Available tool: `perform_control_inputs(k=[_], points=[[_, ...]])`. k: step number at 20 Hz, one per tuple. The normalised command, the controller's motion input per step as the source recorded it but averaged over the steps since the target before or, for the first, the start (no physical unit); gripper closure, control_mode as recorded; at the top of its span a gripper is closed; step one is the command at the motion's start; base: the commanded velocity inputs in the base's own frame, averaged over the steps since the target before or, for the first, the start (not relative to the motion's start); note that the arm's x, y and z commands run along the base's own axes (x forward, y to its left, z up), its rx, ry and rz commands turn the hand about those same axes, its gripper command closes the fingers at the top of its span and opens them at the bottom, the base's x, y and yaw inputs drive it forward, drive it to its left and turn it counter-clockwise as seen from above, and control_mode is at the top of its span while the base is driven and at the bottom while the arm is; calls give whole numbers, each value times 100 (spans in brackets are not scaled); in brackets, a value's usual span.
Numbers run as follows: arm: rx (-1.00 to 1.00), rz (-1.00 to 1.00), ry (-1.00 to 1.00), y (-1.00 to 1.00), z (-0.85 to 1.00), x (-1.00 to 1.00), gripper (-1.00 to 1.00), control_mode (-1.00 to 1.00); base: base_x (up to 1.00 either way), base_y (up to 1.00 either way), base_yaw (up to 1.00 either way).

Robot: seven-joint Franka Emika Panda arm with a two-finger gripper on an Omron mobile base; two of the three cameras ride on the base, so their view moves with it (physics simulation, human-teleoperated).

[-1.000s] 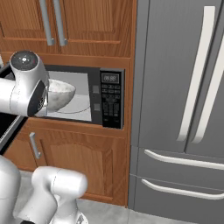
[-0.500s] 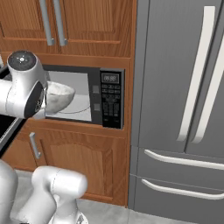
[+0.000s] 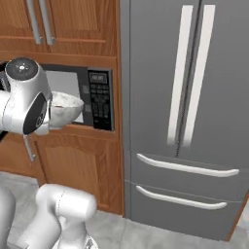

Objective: The microwave is finished heating the shrimp and tomato. Take the bowl containing the food and place it on the dining counter.

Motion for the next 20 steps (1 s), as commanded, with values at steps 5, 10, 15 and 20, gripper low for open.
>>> perform_control_inputs(k=[5,10,15,20], points=[[0,0,0,0,0,0,100,100,-34,-68,69],[0,0,0,0,0,0,100,100,-28,-47,93],[0,0,0,0,0,0,100,100,-21,-37,93],[0,0,0,0,0,0,100,100,-7,-21,98]])
